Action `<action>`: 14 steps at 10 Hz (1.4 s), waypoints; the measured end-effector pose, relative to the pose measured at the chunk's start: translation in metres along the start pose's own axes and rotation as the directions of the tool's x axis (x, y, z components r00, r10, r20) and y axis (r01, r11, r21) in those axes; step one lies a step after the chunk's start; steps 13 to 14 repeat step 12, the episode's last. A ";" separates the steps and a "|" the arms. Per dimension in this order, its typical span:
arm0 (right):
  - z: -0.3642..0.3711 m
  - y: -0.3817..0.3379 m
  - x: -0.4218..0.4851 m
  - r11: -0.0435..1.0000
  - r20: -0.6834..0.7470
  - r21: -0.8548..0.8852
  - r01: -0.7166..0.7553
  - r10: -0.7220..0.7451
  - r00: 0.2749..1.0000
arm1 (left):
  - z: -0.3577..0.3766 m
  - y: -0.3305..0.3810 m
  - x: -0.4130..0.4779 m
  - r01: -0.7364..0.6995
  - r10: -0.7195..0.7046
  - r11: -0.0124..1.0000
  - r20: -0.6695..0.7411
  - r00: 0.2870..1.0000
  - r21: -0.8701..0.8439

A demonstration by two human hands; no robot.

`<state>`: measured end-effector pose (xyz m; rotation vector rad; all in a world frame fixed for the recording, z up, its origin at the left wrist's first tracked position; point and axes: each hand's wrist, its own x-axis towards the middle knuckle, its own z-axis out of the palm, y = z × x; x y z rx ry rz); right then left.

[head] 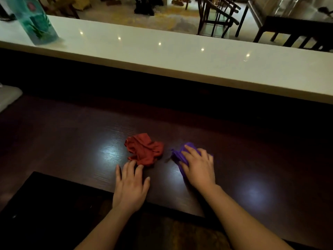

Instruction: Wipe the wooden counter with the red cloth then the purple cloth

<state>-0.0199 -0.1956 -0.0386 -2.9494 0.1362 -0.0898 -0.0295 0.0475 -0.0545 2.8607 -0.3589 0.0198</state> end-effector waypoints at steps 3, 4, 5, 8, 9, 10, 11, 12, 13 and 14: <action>0.003 0.049 -0.035 0.960 -0.075 -0.163 0.228 -0.243 0.967 | 0.004 -0.003 -0.008 -0.050 0.049 0.998 0.031 0.998 0.046; -0.007 0.066 -0.010 0.991 -0.070 -0.102 -0.086 0.079 0.994 | 0.004 -0.004 -0.009 -0.069 0.067 0.996 0.042 0.997 0.054; -0.004 0.048 -0.011 0.974 -0.094 -0.066 -0.216 0.209 0.973 | 0.004 -0.004 -0.009 -0.066 0.064 0.996 0.044 0.997 0.054; -0.002 0.067 -0.052 0.977 -0.065 -0.186 0.103 -0.116 0.991 | -0.002 -0.002 -0.008 -0.050 0.048 0.999 0.077 0.996 0.021; -0.014 0.070 -0.025 0.985 -0.025 -0.150 -0.083 0.080 0.996 | -0.018 -0.001 0.004 -0.030 0.031 1.000 0.165 0.986 -0.007; -0.018 0.067 -0.013 0.975 0.126 -0.206 -0.088 0.116 0.985 | -0.039 0.004 0.018 0.021 -0.016 1.000 0.228 0.974 -0.019; -0.025 0.070 -0.016 0.988 0.192 -0.123 -0.098 0.120 0.974 | -0.058 0.010 0.023 0.062 -0.051 0.997 0.195 0.980 -0.055; -0.049 0.069 -0.012 0.997 0.113 -0.058 -0.049 0.055 0.992 | -0.077 0.021 0.031 0.020 -0.018 0.999 0.067 0.998 -0.031; -0.049 0.069 -0.012 0.997 0.113 -0.058 -0.049 0.055 0.992 | -0.077 0.021 0.031 0.020 -0.018 0.999 0.067 0.998 -0.031; -0.049 0.069 -0.012 0.997 0.113 -0.058 -0.049 0.055 0.992 | -0.077 0.021 0.031 0.020 -0.018 0.999 0.067 0.998 -0.031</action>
